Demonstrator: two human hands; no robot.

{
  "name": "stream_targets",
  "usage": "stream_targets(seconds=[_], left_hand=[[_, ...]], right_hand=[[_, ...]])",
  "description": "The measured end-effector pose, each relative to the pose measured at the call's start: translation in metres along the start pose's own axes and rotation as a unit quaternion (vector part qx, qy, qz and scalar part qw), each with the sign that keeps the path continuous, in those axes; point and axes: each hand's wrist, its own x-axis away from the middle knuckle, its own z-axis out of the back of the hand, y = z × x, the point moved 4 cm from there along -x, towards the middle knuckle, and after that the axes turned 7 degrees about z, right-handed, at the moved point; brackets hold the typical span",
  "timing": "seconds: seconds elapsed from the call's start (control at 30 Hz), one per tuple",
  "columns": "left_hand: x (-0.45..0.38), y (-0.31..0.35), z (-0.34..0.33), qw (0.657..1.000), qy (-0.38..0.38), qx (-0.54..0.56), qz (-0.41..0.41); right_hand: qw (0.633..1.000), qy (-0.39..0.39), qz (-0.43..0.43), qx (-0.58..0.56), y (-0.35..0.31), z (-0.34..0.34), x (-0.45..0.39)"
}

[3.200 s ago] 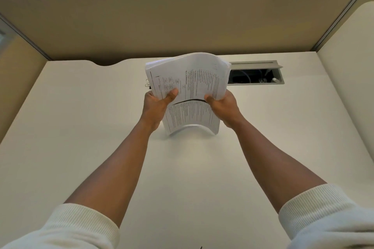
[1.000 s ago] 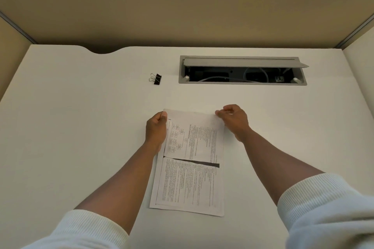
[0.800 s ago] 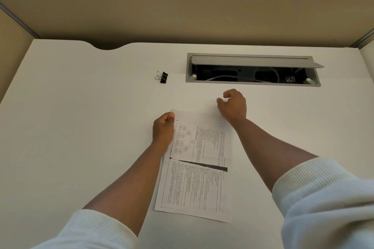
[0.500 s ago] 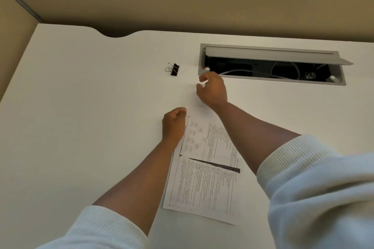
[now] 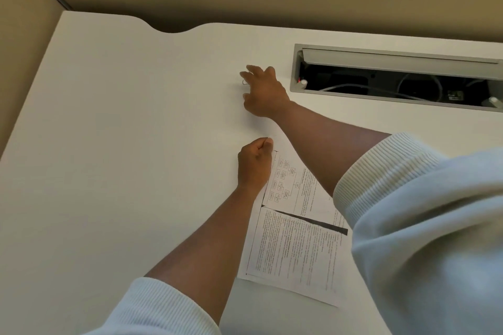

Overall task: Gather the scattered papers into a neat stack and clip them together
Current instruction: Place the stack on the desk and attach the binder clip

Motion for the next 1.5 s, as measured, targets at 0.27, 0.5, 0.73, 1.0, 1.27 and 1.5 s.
stream_targets(seconds=[0.27, 0.5, 0.73, 1.0, 1.27, 1.5], left_hand=[[-0.003, -0.001, 0.0, 1.0, -0.005, -0.002, -0.015], [-0.006, -0.006, -0.001, 1.0, -0.013, 0.018, -0.017], [-0.01, -0.01, -0.002, 0.999, -0.02, 0.024, -0.012], [-0.011, -0.01, -0.003, 0.999, -0.021, 0.027, -0.013], [-0.012, -0.012, -0.003, 0.999, -0.022, 0.024, -0.01], [-0.011, -0.009, -0.004, 1.0, -0.021, 0.018, -0.009]], right_hand=[[0.999, 0.023, -0.02, 0.042, 0.002, 0.001, 0.0], [0.994, 0.068, -0.079, -0.026, 0.03, 0.006, 0.019], [0.979, 0.101, -0.133, -0.118, 0.057, 0.025, 0.044], [0.995, 0.095, -0.036, -0.019, 0.068, 0.025, 0.059], [0.995, 0.094, 0.034, 0.031, 0.069, 0.023, 0.057], [0.94, 0.102, -0.117, -0.305, 0.075, 0.033, 0.07]])
